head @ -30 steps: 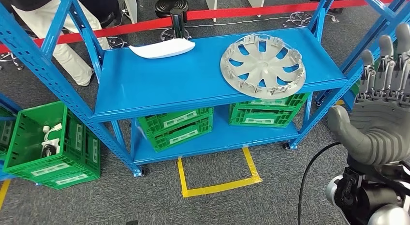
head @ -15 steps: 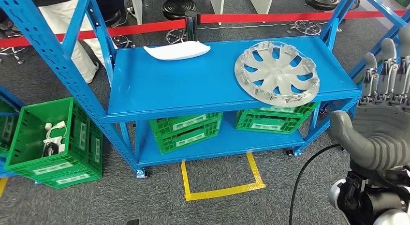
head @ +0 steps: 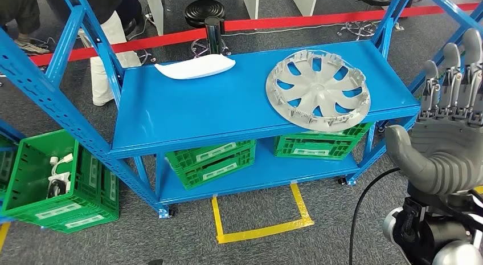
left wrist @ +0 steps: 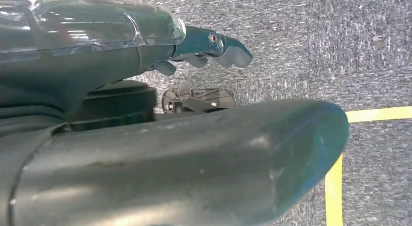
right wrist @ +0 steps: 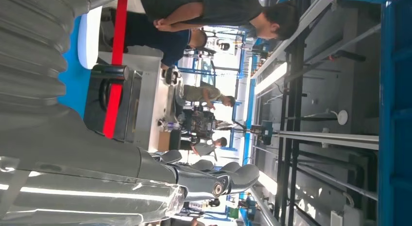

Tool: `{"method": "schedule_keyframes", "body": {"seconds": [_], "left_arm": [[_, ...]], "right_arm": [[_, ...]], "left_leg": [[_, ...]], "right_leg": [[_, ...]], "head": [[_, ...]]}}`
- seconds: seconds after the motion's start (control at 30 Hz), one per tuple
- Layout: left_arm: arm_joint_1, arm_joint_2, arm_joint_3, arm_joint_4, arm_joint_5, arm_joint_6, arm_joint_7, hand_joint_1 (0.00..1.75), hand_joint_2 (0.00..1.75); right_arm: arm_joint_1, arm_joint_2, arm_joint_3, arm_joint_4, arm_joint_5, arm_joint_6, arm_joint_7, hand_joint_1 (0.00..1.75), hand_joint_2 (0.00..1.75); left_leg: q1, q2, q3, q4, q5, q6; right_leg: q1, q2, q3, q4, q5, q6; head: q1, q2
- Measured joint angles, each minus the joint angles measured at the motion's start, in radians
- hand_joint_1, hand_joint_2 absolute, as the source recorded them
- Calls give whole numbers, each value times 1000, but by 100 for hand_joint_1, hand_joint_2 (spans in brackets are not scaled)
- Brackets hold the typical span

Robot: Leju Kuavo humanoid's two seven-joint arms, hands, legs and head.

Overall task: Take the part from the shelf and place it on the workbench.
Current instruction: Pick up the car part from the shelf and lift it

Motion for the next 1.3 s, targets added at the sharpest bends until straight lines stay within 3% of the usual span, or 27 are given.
{"method": "schedule_keyframes", "body": {"seconds": [0.03,0.07,0.13,0.2,0.3,0.37,0.4,0.47,0.53,0.57,0.63,0.67,0.73,0.83,1.0,1.1,1.13,1.17,1.2,1.23,1.27,1.3], "left_arm": [[1,0,0,0,0,0,0,0,0],[2,1,0,0,0,0,0,0,0],[2,2,0,1,0,0,0,0,0],[2,3,0,1,0,0,0,0,0],[1,5,0,2,0,0,0,0,0],[2,5,0,3,0,0,0,0,0],[1,5,0,4,0,0,0,0,0],[2,4,0,4,0,0,0,0,0],[3,4,0,5,0,0,0,0,0],[4,3,0,5,0,0,0,0,0],[4,2,0,5,0,0,0,0,0],[3,2,0,5,0,0,1,0,0],[2,0,0,5,1,0,1,0,0],[3,-1,0,5,1,0,2,0,0],[3,-1,0,5,1,0,2,0,0],[1,-1,0,6,1,0,2,0,0],[0,0,0,6,1,0,2,0,0],[0,0,0,5,1,1,3,0,0],[1,0,0,5,1,3,3,0,0],[2,0,0,5,1,5,3,0,0],[3,1,0,6,2,7,4,0,0],[3,2,0,6,2,8,4,0,0]], "right_arm": [[0,0,0,0,0,0,0,0,175],[0,1,0,0,-1,0,0,0,175],[0,2,0,0,-1,0,0,0,175],[0,2,0,0,-1,0,-1,0,175],[1,2,-1,0,-1,0,-1,0,175],[0,1,-1,0,-1,0,-1,0,175],[-1,1,-1,0,-1,0,-1,0,175],[0,1,-1,0,-1,0,-1,0,175],[3,1,-1,0,-1,0,-1,0,175],[4,1,-1,0,-1,0,-1,0,175],[4,1,-1,0,-2,0,-1,0,175],[5,1,-1,1,-2,0,-1,0,175],[7,0,-1,2,-5,0,-1,0,175],[11,-1,-1,2,-8,0,-1,0,175],[11,-1,-1,2,-8,0,-1,0,175],[10,-1,-1,1,-9,0,-1,0,175],[10,-1,-1,1,-9,1,-1,0,175],[10,-1,-1,0,-10,2,-1,0,175],[10,-1,-1,0,-11,3,-1,0,175],[10,-1,-1,0,-12,4,-1,0,175],[10,0,0,1,-13,6,-1,0,175],[11,0,0,1,-13,6,-1,0,175]], "left_leg": [[1,0,-22,17,13,-1],[2,0,-24,-3,46,0],[1,0,14,-117,134,8],[-4,1,57,-211,168,20],[-7,2,77,-243,153,38],[-2,0,94,-254,148,49],[0,0,103,-258,146,54],[0,0,116,-259,135,59],[0,0,132,-259,121,59],[0,0,143,-259,112,57],[1,-1,168,-260,93,51],[0,-2,178,-260,85,47],[-3,-2,188,-261,72,35],[-5,-2,197,-260,67,24],[-5,-1,197,-258,68,22],[-5,1,195,-245,64,16],[-4,1,165,-192,47,11],[-4,2,115,-139,41,9],[-5,1,71,-108,51,12],[-8,1,34,-102,80,19],[-13,-1,26,-143,121,32],[-18,-4,36,-185,140,43]], "right_leg": [[0,1,8,0,-6,1],[0,2,17,0,-13,2],[-1,3,40,0,-29,8],[0,5,52,-1,-44,19],[-1,6,62,-2,-46,38],[-1,5,54,30,-57,47],[-1,5,33,71,-74,51],[-1,5,-40,193,-120,58],[-1,5,-105,268,-133,61],[-1,5,-115,259,-111,61],[-2,5,-94,156,-20,57],[0,4,-80,102,10,54],[3,1,-66,42,32,40],[5,0,-64,35,30,25],[5,0,-63,35,28,22],[3,1,-50,30,25,13],[2,1,-41,25,21,7],[3,2,-21,22,10,1],[6,2,-3,20,-2,-3],[10,3,16,18,-16,-6],[13,4,33,18,-29,-6],[14,5,39,18,-35,-3]], "head": [[-2,0],[-3,0],[-6,0],[-8,0],[-8,0],[-3,0],[1,0],[12,0],[18,0],[20,0],[23,0],[23,0],[22,0],[19,0],[18,0],[17,0],[13,0],[6,0],[0,0],[-5,0],[-6,0],[-6,0]]}}
